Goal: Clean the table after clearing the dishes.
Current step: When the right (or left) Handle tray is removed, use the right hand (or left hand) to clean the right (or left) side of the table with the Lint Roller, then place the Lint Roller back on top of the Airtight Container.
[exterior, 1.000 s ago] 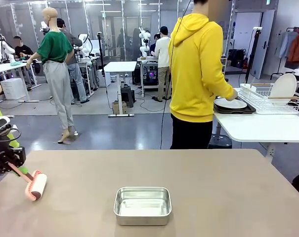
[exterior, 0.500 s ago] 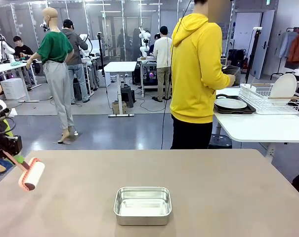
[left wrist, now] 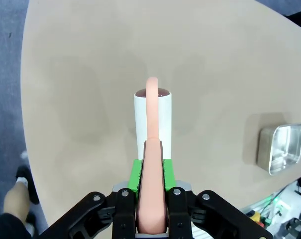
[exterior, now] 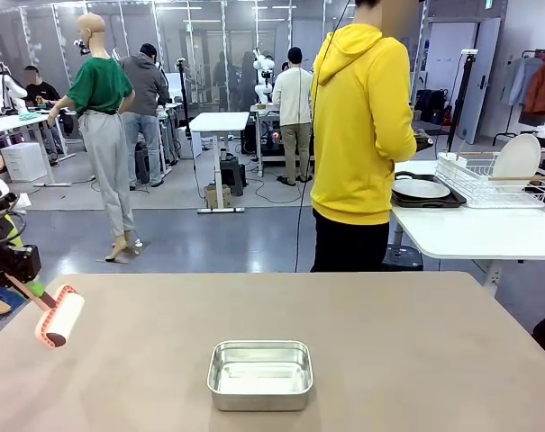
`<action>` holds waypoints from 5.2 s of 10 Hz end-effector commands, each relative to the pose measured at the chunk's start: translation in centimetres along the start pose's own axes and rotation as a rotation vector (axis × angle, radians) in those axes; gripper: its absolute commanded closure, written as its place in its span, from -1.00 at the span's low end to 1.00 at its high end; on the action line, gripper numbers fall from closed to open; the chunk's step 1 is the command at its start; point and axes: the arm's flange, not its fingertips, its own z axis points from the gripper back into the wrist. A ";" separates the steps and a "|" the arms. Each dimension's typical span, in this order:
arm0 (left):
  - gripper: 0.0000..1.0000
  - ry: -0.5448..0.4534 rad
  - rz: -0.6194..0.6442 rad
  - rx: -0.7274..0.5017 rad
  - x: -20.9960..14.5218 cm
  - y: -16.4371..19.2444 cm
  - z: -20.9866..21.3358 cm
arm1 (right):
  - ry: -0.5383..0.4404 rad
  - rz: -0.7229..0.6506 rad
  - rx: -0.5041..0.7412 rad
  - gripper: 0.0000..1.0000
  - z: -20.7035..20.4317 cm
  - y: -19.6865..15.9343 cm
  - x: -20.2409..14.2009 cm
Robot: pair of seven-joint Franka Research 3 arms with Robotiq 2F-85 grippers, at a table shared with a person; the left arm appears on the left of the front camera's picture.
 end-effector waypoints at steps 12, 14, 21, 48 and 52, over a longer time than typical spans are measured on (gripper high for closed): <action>0.59 -0.018 -0.338 0.063 3.8 -8.5 2.7 | 0.001 -0.017 0.005 -1.00 0.1 0.5 -0.1; 0.59 -0.029 -0.620 0.114 4.7 -17.0 5.4 | 0.001 -0.017 0.005 -1.00 0.1 0.5 -0.1; 0.59 0.312 -1.498 0.109 -0.6 -43.0 -1.5 | 0.001 -0.017 0.005 -1.00 0.1 0.5 -0.1; -1.00 0.508 -1.392 -0.057 2.6 -43.1 -16.2 | 0.001 -0.017 0.005 -1.00 0.1 0.5 -0.1; -1.00 0.502 -1.418 -0.101 2.5 -43.5 -17.6 | 0.001 -0.017 0.005 -1.00 0.1 0.5 -0.1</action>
